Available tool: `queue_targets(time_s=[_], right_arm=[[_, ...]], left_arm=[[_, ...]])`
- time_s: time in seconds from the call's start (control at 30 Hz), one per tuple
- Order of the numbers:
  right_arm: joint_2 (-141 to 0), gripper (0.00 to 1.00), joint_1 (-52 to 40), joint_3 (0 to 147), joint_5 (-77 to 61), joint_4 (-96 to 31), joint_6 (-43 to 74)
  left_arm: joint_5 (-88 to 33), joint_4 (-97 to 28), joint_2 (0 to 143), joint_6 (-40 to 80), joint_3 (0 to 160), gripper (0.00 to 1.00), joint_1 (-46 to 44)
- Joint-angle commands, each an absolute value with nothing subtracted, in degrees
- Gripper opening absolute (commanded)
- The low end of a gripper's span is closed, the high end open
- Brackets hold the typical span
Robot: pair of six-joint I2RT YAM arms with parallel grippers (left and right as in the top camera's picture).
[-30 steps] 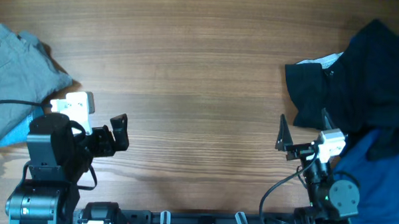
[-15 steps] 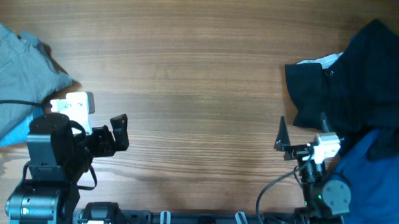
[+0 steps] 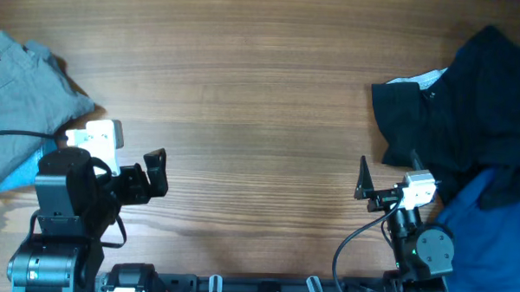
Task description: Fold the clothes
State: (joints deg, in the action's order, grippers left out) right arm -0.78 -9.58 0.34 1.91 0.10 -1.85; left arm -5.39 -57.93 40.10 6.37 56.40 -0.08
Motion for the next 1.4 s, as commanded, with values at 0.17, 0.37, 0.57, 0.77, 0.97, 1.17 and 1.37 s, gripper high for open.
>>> queue_targets(time_s=[0.17,0.37,0.57,0.77,0.97,1.17,1.37], right_arm=[[-0.2,1.0,-9.3,0.3,0.8,0.4,-2.9],[-0.2,1.0,-9.3,0.3,0.8,0.4,-2.9],[-0.2,1.0,-9.3,0.3,0.9,0.4,-2.9],[-0.2,1.0,-9.3,0.3,0.9,0.4,-2.9],[-0.2,1.0,-9.3,0.3,0.9,0.4,-2.9],[-0.2,1.0,-9.3,0.3,0.9,0.4,-2.9],[-0.2,1.0,-9.3,0.3,0.9,0.4,-2.9]], left_arm=[[-4.8,-57.9,39.9,6.9,55.9,1.0,0.0],[-4.8,-57.8,39.9,6.9,55.9,1.0,0.0],[-4.8,-57.8,39.9,6.9,55.9,1.0,0.0],[-4.8,-57.8,39.9,6.9,55.9,1.0,0.0],[-4.8,-57.8,39.9,6.9,55.9,1.0,0.0],[-4.8,-57.9,39.8,6.9,55.9,1.0,-0.1],[-4.8,-58.9,36.6,6.9,55.9,1.0,-0.1]])
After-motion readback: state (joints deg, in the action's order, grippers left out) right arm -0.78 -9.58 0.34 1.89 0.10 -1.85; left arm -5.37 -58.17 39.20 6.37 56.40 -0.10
